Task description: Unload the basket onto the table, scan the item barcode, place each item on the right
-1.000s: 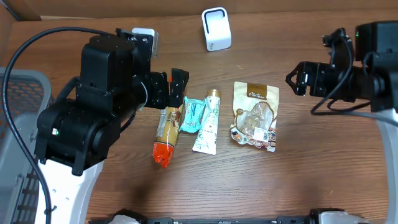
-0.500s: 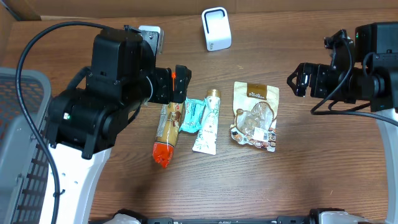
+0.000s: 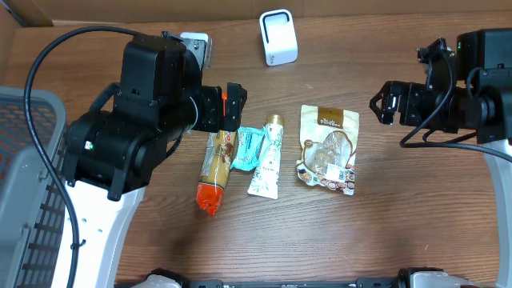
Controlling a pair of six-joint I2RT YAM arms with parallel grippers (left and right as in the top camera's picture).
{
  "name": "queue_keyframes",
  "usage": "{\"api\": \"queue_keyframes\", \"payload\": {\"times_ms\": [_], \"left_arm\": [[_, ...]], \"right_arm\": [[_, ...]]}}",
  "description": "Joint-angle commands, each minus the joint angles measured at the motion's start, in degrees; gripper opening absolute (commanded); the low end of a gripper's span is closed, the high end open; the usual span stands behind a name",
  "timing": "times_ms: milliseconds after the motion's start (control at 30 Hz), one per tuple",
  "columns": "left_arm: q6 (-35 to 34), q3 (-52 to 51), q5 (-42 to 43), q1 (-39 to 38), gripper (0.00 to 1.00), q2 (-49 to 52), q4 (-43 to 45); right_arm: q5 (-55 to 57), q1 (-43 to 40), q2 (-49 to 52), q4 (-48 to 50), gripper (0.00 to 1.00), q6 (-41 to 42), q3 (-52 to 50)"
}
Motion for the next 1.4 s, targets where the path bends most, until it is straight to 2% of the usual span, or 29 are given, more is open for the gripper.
{"api": "queue_keyframes", "payload": {"times_ms": [0, 433, 733, 900, 1067, 1367], "left_arm": [[1.4, 0.1, -0.8, 0.2, 1.0, 0.3, 0.0], [1.4, 0.1, -0.8, 0.2, 0.99, 0.3, 0.0], [1.4, 0.1, -0.8, 0.2, 1.0, 0.3, 0.0], [1.4, 0.1, -0.8, 0.2, 1.0, 0.3, 0.0], [1.4, 0.1, -0.8, 0.2, 1.0, 0.3, 0.0], [1.4, 0.1, -0.8, 0.2, 0.99, 0.3, 0.0]], "right_arm": [[0.4, 0.2, 0.2, 0.1, 1.0, 0.2, 0.2], [0.3, 0.3, 4.2, -0.7, 1.0, 0.2, -0.6], [-0.7, 1.9, 7.3, 5.4, 1.0, -0.2, -10.1], [-14.1, -2.9, 9.9, 13.2, 1.0, -5.1, -19.7], [-22.3, -9.6, 15.3, 19.1, 1.0, -10.3, -26.8], [-27.2, -10.3, 26.8, 24.6, 0.95, -12.5, -29.6]]}}
